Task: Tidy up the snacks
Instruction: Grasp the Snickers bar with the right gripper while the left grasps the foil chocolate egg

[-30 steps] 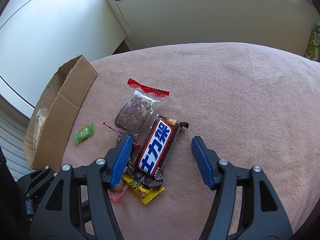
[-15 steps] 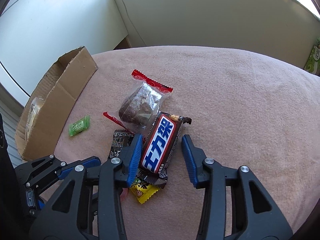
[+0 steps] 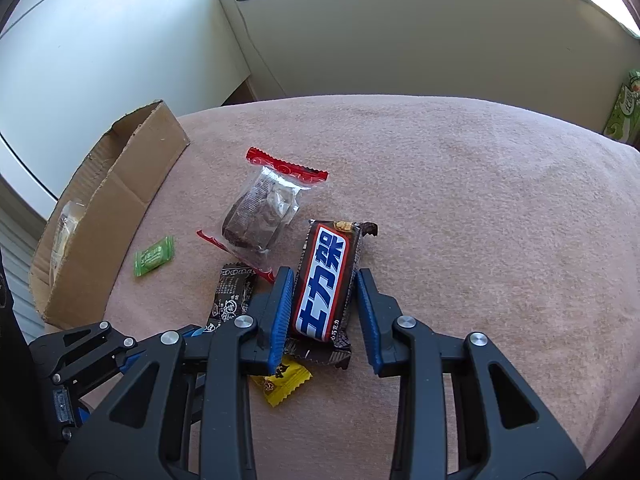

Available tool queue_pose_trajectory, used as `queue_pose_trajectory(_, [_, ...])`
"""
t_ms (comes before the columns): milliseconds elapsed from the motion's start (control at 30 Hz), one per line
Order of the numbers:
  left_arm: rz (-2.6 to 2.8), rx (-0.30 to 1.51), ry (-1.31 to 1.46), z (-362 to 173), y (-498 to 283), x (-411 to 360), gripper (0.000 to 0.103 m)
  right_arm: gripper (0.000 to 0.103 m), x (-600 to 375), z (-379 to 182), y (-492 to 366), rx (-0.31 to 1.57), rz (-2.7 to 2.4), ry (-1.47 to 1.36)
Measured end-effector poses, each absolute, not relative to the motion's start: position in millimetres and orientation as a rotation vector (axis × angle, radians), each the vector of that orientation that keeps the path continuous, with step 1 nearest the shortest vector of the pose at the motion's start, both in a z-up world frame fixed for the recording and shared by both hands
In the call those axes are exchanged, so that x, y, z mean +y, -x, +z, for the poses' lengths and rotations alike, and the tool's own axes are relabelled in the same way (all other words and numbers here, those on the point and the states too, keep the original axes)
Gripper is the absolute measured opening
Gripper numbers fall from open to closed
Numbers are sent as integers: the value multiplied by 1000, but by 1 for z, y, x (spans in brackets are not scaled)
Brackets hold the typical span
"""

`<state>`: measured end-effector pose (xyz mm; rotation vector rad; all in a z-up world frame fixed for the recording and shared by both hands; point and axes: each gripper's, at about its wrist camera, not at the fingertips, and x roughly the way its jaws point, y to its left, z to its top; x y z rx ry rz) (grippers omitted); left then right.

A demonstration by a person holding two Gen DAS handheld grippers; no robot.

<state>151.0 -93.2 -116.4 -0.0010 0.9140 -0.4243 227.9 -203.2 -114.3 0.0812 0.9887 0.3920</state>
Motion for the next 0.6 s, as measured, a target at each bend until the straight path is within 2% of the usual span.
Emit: queue_pose_trajectory(600, [-404,855,37,-91,-135,-67,27,33,-213,-89,-223,917,368,-114])
